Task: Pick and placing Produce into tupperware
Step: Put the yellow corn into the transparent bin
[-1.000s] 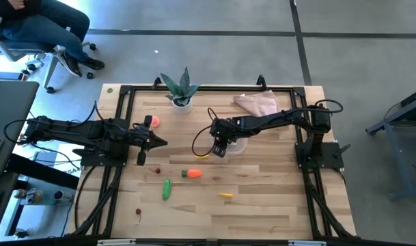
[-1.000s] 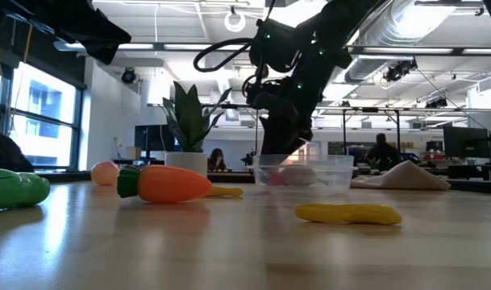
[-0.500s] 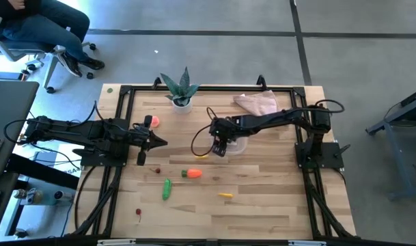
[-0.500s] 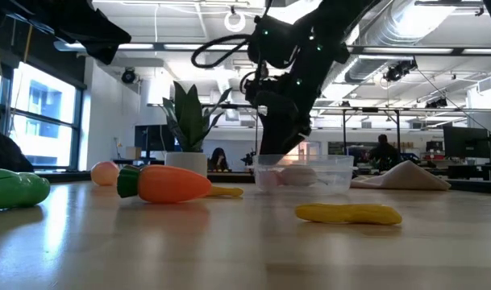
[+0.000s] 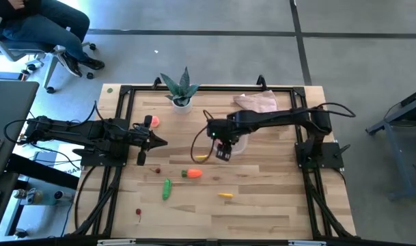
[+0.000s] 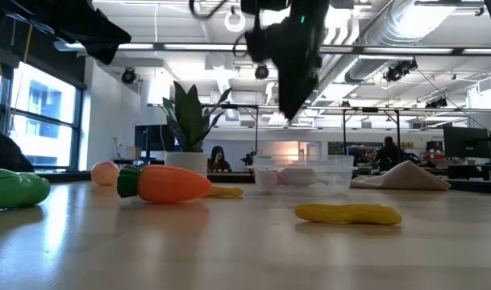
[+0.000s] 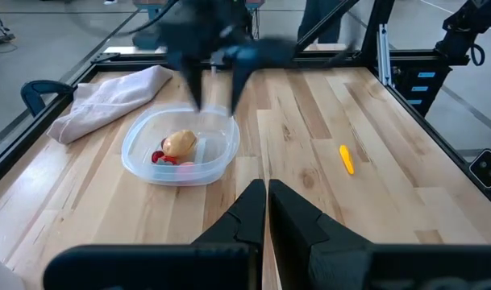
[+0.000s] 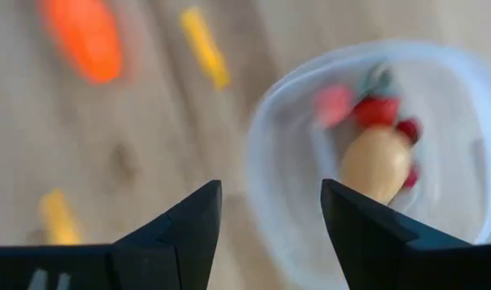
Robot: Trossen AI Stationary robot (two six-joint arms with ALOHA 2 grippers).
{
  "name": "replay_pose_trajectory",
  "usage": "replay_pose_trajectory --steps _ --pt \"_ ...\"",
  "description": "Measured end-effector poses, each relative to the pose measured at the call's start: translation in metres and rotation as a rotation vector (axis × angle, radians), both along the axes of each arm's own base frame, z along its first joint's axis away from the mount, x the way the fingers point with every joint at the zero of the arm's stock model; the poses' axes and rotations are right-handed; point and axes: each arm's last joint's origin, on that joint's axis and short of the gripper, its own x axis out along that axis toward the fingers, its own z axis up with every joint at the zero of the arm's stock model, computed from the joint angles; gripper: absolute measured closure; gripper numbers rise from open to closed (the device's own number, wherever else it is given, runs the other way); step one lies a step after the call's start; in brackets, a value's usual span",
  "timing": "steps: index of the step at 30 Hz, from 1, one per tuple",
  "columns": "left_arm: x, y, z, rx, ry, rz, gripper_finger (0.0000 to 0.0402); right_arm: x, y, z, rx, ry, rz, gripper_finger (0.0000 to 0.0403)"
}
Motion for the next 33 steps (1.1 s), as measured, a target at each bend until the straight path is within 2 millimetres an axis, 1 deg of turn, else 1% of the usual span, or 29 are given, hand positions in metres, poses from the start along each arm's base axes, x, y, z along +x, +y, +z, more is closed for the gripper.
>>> replay_pose_trajectory --steps 4,7,10,12,14,17,19,21,23,25,26,28,31,33 --pt "0.0 0.0 0.0 0.0 0.0 0.0 0.0394 -0.011 0.037 0.029 0.005 0.092 0.023 0.0199" --pt "0.0 0.0 0.0 0.0 0.0 0.0 0.0394 -0.025 0.069 0.044 -0.07 0.16 0.009 0.0199" --pt "0.0 0.0 0.0 0.0 0.0 0.0 0.0394 -0.044 0.099 0.05 -0.172 0.237 -0.031 0.0199" --pt "0.0 0.0 0.0 0.0 0.0 0.0 0.0394 -0.055 0.119 0.049 -0.221 0.254 -0.066 0.0199" --pt "0.0 0.0 0.0 0.0 0.0 0.0 0.0394 -0.066 0.138 0.042 -0.231 0.247 -0.075 0.0199" --pt "0.0 0.0 0.0 0.0 0.0 0.0 0.0394 -0.085 0.166 0.024 -0.214 0.268 -0.1 0.0199" --pt "0.0 0.0 0.0 0.0 0.0 0.0 0.0394 -0.1 0.181 0.006 -0.219 0.312 -0.148 0.0199" --pt "0.0 0.0 0.0 0.0 0.001 0.0 0.0394 -0.112 0.197 -0.015 -0.195 0.316 -0.178 0.0199" --pt "0.0 0.0 0.0 0.0 0.0 0.0 0.0394 -0.12 0.213 -0.036 -0.143 0.268 -0.159 0.0199" --pt "0.0 0.0 0.0 0.0 0.0 0.0 0.0394 -0.122 0.225 -0.053 -0.086 0.189 -0.12 0.0199" --pt "0.0 0.0 0.0 0.0 0.0 0.0 0.0394 -0.121 0.228 -0.059 -0.065 0.147 -0.101 0.0199" --pt "0.0 0.0 0.0 0.0 0.0 0.0 0.0394 -0.116 0.23 -0.066 -0.058 0.063 -0.064 0.0199" --pt "0.0 0.0 0.0 0.0 0.0 0.0 0.0394 -0.106 0.224 -0.073 -0.11 -0.053 0.004 0.0199" --pt "0.0 0.0 0.0 0.0 0.001 0.0 0.0394 -0.098 0.218 -0.075 -0.132 -0.094 0.034 0.0199"
